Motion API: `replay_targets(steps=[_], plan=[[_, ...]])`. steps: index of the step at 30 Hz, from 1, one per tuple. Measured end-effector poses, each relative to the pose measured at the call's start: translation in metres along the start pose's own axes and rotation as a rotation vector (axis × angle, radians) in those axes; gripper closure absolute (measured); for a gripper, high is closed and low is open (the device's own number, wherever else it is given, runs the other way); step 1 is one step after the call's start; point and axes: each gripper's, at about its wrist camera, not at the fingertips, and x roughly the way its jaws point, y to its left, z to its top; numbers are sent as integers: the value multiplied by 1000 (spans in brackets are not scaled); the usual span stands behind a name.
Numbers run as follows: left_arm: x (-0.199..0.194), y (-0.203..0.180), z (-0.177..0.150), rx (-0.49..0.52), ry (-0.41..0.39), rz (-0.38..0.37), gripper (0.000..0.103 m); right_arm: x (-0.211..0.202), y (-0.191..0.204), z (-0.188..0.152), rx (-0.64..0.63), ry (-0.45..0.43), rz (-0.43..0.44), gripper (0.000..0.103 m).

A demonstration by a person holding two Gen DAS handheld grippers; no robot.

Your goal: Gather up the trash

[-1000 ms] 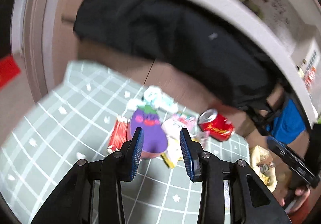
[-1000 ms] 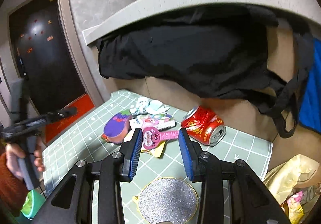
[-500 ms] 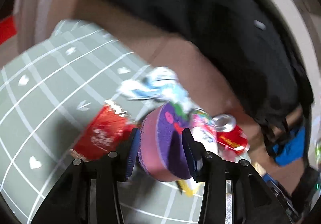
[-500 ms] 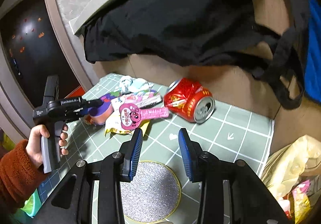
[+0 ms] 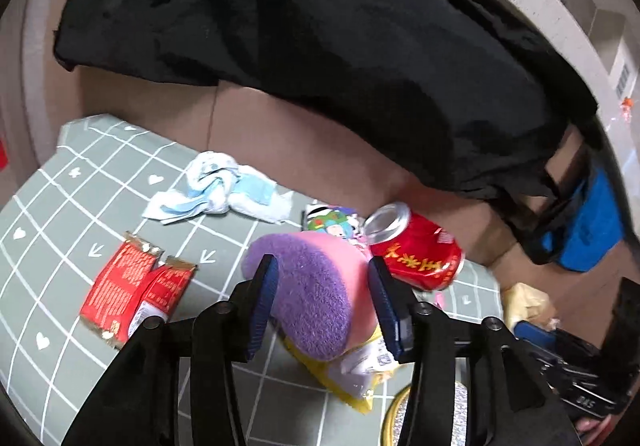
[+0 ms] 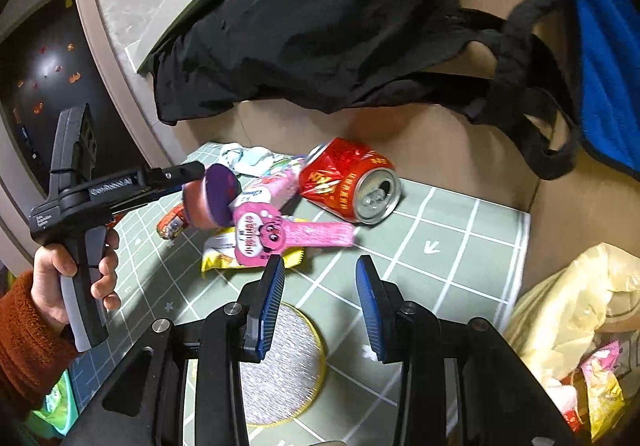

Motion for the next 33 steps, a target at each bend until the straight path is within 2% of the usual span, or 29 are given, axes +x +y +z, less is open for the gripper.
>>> replay_targets(steps=[2,4,8,16,18,19,20,21,25,30,32,33], plan=[[0,-5,-2,12,1,66,53,-1,-4,-1,4,0,-4,67],[-1,-8,-4,1,11,100,54,-2,-7,-2,13,3,-6,67],[0,-17,-6,-18,28,99,54,-2,-10,-6,11,0,-9,67],[19,-38,-17,77,29,270,54,-4,-9,-13,8,2,-6,67],[23,-33,-20,87,46,282,54,-7,-9,-14,3,2,-7,67],[22,-31,-21,87,52,276,56,-10,-8,-14,-5,0,-7,67],[20,-27,-22,91,58,275,64,-11,-8,-14,-11,-2,-6,67],[18,-26,-23,97,59,279,68,-14,-7,-14,-23,-4,-8,67],[-6,-17,-25,122,23,290,80,-19,-3,-14,-53,4,11,67],[-41,2,-26,71,-9,259,91,-11,19,-10,-107,55,77,67],[-55,11,-29,42,-11,244,100,-4,29,-7,-128,79,108,67],[-59,13,-31,34,-11,240,100,4,36,-5,-142,96,116,67]])
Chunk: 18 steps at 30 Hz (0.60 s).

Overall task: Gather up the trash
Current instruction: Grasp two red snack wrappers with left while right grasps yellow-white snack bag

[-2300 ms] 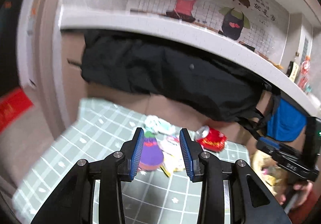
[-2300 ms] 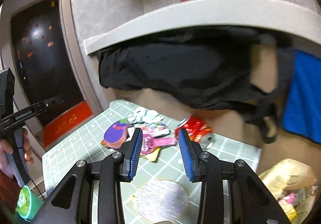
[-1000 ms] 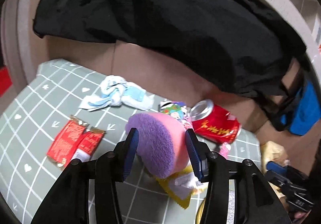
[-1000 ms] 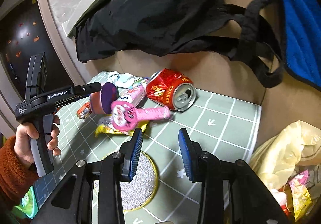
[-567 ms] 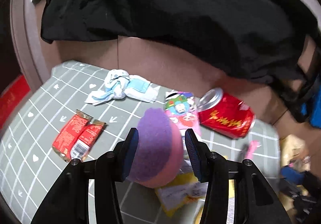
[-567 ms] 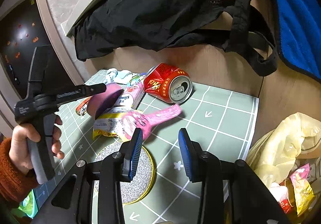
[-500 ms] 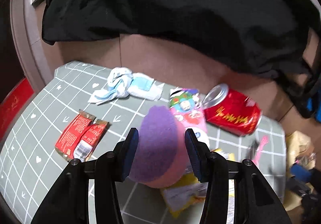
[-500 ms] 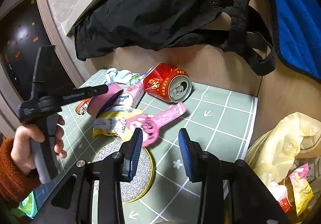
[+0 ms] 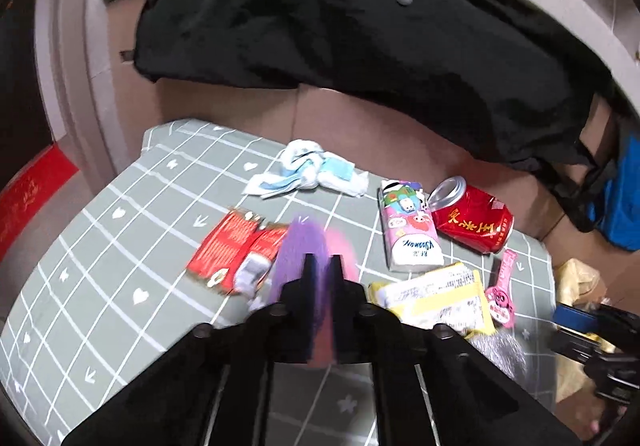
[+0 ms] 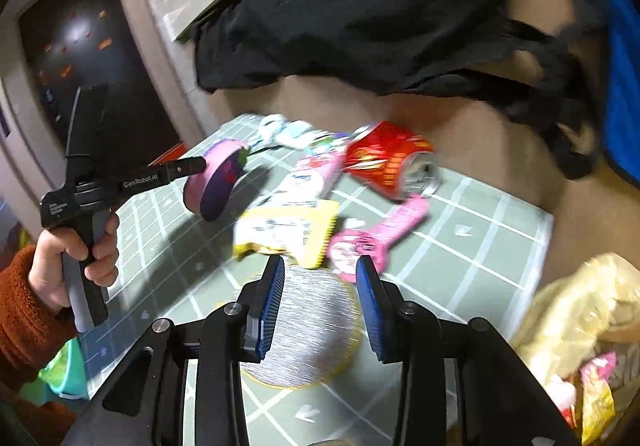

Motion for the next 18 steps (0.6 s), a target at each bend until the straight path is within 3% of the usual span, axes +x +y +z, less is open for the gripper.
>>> replay_targets(steps=[7,12,16,18], plan=[[-18,25,-16,-25,-2,0,100,58,5,28,-8,81,20,67],[-13,41,-21,-80,38,-68,94,94,-8,37,50,155,34,67],[-16,52,-22,-101,20,-96,69,111,0,32,26,217,48,61],[-14,57,-20,-109,11,-110,68,113,9,32,-19,213,24,58]])
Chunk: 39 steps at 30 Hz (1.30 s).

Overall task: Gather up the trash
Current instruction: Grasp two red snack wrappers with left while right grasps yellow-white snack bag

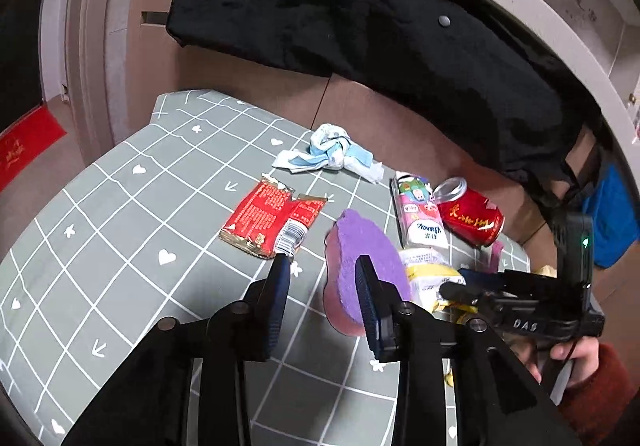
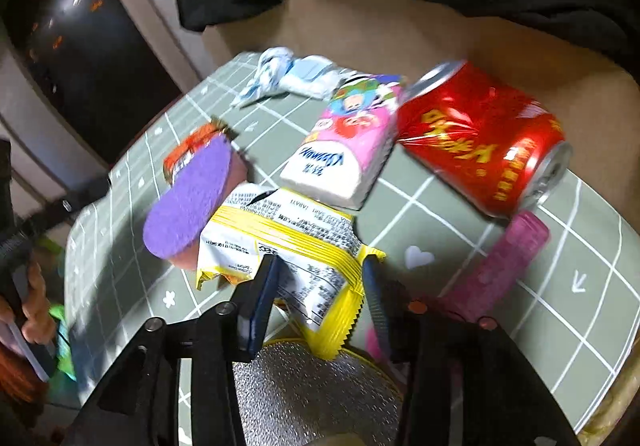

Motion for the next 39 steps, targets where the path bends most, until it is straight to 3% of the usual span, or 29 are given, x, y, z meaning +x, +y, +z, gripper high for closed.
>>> replay_targets(steps=[4,9,14,19,21,23,25,30,39], plan=[[8,11,11,26,-23,9,64,1,6,3,-34,21,-17,58],[54,28,31,105,65,43,62,-6,7,0,-45,12,3,83],[97,29,33,139,184,45,59,-29,6,-6,-39,-58,-11,87],[109,13,34,197,171,109,59,-51,-2,-9,-8,-120,-6,87],[112,12,35,188,160,125,61,-60,-3,-10,10,-144,1,87],[112,13,37,170,148,129,78,-69,-5,-12,26,-168,5,87],[111,13,37,157,144,138,82,-76,-3,-13,31,-185,1,87],[84,6,38,129,109,108,86,-102,10,-16,2,-236,-38,87],[-32,-74,40,152,-165,80,86,-160,25,-22,-5,-362,-112,87]])
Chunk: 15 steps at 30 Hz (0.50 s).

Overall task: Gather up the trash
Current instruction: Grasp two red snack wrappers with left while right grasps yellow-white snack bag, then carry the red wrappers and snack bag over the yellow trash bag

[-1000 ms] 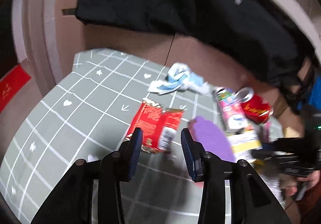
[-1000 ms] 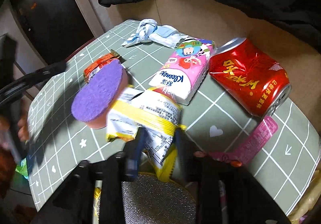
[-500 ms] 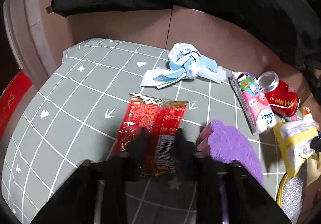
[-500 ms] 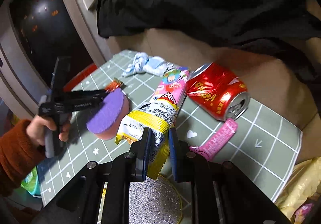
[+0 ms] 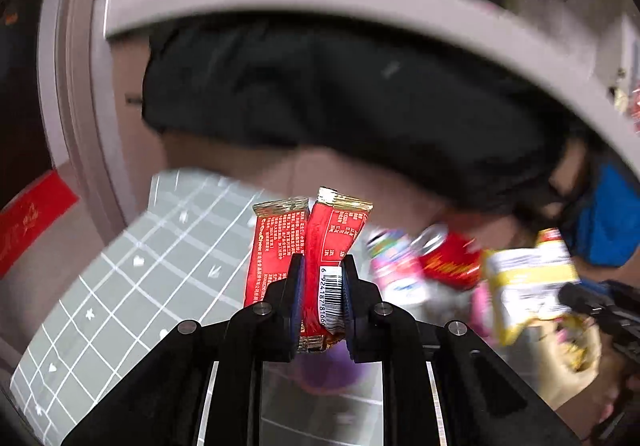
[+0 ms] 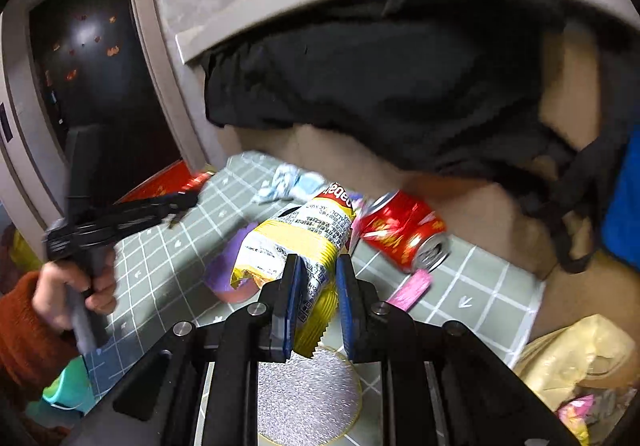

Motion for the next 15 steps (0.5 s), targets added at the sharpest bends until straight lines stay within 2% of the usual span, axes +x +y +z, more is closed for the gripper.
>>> replay_targets(steps=[7,15], plan=[[-54,-80,5,72,-128,-29,85,-66,-18,4,0,-106,-59,87],[-88,-167,0,158,-206,-105,85,-138,-57,-7,17,-200,-147,87]])
